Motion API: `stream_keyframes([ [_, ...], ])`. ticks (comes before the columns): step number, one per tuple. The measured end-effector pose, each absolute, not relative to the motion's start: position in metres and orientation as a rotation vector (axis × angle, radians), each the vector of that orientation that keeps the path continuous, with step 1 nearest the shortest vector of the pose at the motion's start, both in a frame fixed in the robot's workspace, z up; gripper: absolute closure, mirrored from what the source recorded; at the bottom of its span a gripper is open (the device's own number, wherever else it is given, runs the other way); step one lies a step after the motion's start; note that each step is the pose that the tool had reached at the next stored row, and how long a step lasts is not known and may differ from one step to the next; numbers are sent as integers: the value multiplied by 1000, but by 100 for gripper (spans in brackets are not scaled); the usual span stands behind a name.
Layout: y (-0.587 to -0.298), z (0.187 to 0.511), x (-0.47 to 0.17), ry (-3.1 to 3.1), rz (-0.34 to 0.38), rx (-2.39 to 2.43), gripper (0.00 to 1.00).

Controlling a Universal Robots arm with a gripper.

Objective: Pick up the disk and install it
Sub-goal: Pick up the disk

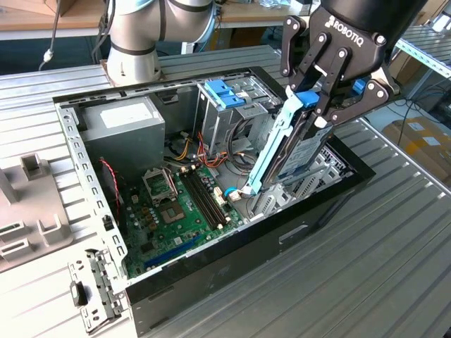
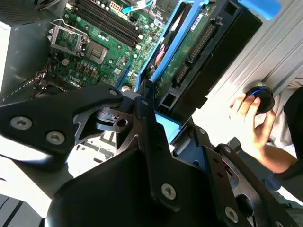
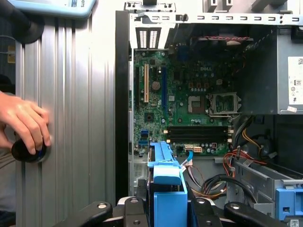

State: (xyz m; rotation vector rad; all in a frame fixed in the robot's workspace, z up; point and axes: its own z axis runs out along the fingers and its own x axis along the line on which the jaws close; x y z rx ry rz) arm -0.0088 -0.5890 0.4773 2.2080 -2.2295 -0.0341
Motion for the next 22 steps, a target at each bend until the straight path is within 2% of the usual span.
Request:
stream_keyframes([
  [13, -590, 477, 15, -2230, -36, 2209, 63],
  [22, -602, 477, 38, -2247, -80, 2226, 63],
])
